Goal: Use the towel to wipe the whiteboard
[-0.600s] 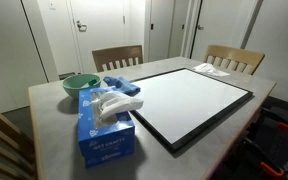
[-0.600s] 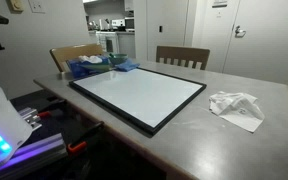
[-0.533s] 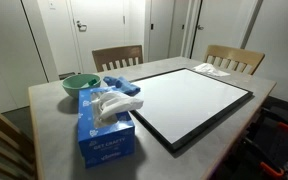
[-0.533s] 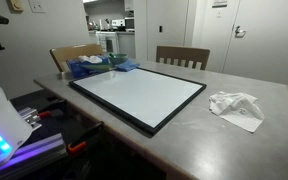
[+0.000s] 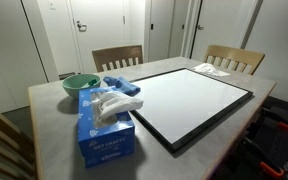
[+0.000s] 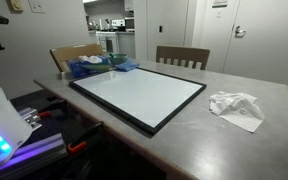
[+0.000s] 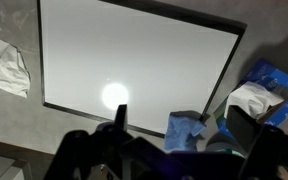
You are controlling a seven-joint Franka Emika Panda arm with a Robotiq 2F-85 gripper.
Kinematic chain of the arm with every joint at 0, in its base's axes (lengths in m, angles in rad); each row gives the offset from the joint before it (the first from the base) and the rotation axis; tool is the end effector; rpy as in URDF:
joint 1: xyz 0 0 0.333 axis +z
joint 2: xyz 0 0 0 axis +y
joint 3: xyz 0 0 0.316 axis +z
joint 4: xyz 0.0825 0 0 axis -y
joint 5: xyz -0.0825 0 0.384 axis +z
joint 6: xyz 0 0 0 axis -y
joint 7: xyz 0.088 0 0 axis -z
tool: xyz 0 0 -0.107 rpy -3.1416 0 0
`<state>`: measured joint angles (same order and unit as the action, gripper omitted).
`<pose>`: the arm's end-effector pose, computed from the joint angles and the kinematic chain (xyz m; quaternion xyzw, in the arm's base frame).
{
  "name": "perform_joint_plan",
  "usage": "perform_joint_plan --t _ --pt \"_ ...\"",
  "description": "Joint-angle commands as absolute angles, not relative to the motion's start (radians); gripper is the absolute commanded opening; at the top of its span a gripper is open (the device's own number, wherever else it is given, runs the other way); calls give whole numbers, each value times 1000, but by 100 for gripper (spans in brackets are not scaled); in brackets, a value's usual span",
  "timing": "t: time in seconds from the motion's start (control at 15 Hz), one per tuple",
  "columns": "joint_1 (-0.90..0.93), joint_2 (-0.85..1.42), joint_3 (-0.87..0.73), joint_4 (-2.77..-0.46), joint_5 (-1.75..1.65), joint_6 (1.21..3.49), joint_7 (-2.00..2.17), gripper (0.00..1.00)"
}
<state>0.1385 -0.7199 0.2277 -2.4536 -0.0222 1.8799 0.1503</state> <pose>0.3253 0.1362 0.5444 0.9903 0.0874 0.0839 0.0678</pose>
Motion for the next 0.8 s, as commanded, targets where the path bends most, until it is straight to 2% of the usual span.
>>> perform_joint_plan --t 0.0,0.73 --pt "130 -657 204 -2436 -59 1952 107 100" --pt "142 -453 139 -2389 -83 2243 -28 100"
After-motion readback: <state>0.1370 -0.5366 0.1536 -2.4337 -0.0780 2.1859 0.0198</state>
